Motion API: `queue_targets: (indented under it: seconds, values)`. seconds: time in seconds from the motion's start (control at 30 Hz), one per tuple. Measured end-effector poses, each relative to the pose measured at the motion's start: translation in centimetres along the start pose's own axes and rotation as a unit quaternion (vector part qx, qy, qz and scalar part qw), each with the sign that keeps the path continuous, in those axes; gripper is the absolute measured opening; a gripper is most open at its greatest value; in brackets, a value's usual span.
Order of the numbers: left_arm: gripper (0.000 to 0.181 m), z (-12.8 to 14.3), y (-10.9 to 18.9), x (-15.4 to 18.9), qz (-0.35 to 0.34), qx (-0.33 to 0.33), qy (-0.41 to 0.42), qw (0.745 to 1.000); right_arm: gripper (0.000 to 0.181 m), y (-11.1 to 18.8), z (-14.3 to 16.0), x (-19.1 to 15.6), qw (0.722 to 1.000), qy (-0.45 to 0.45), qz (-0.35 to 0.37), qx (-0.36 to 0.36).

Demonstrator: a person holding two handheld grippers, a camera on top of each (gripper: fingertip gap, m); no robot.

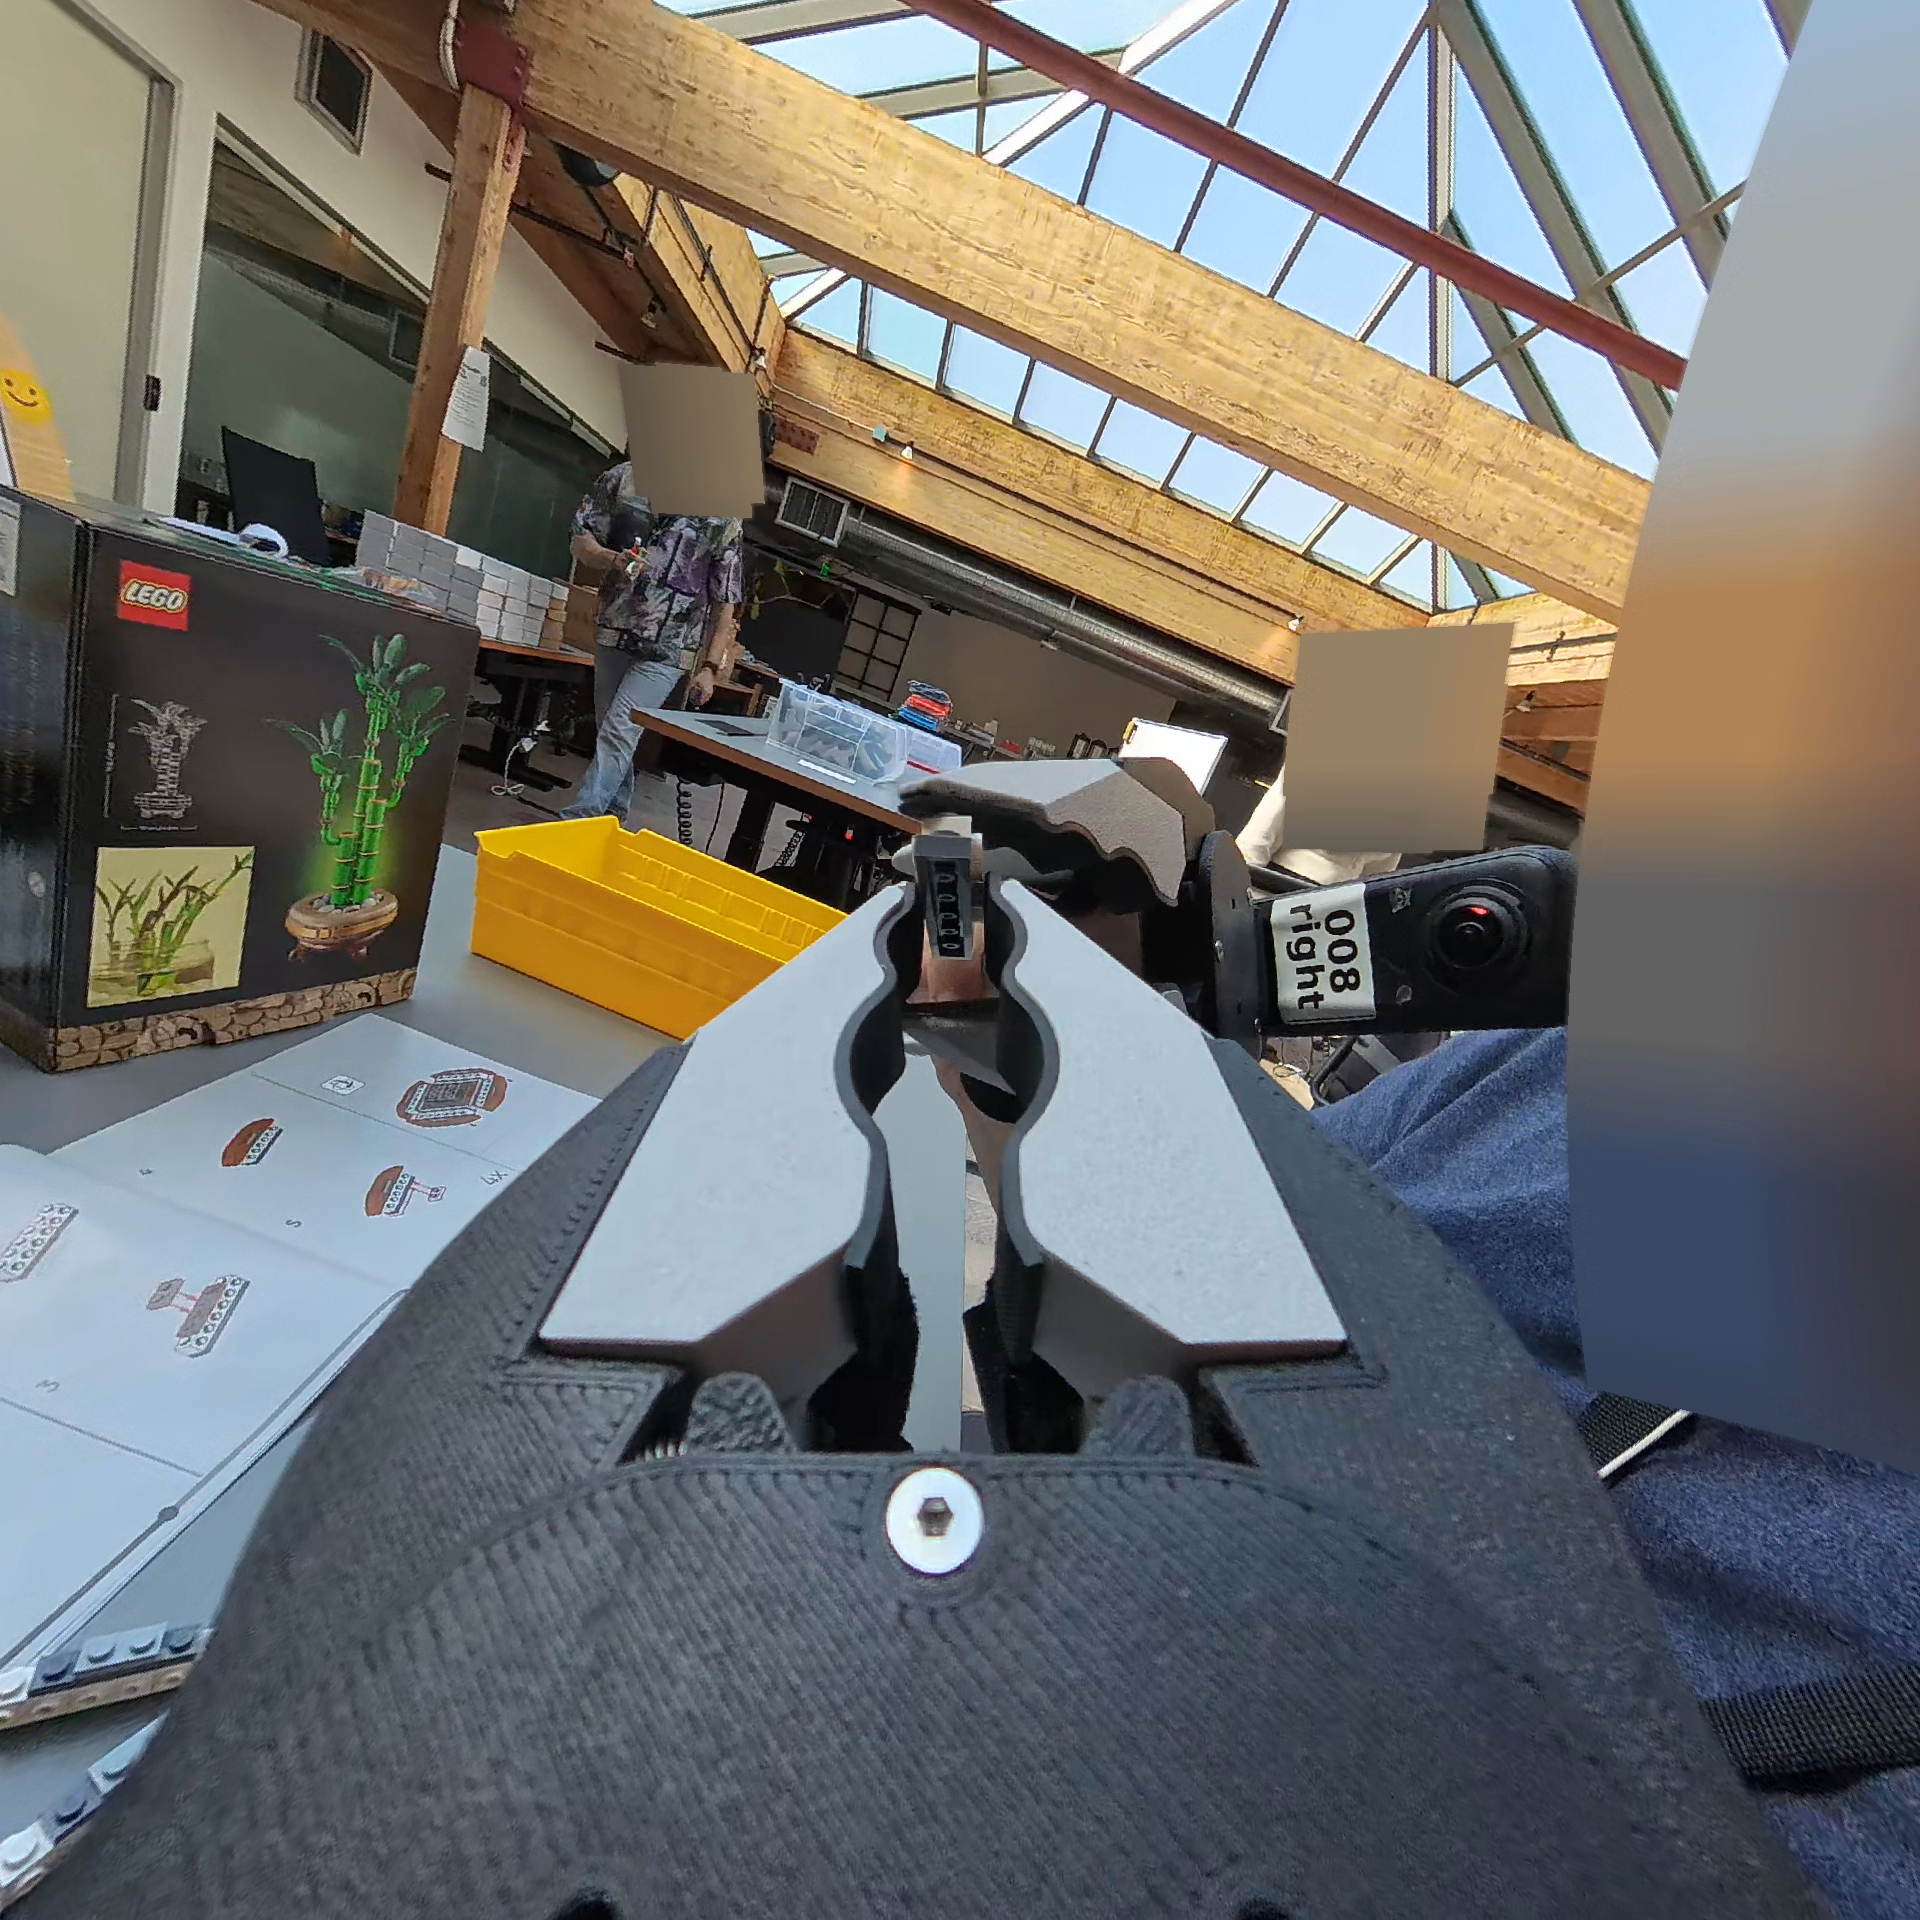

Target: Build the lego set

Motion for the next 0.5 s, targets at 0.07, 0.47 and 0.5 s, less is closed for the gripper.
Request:
queue_targets:
  seconds: [0.07, 0.47, 0.5]
  values:
    - [0.009, 0.0, -0.03, 0.05, 0.001, 0.0, 0.0, 1.0, 0.03, 0.13, -0.07, 0.05, 1.0, 0.001, 0.006, 0.001]
    - [0.008, 0.85, -0.35, 0.05, 0.016, -0.014, 0.046, 0.999, 0.022, 0.75, 0.35, -0.41, 0.999, -0.042, -0.008, 0.018]
    - [0.008, 0.96, -0.35, 0.07, 0.019, -0.017, 0.05, 0.998, 0.022, 0.84, 0.34, -0.47, 0.999, -0.043, -0.01, 0.021]
Point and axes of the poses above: each gripper's, where its closed fingertips meet, y back along the fingers, z out of its underside, x = y × z across the jaws, the point moved 1 cm from there along y, back along the fingers, and after that the axes turned 7 degrees about y, right-handed, at the moved point
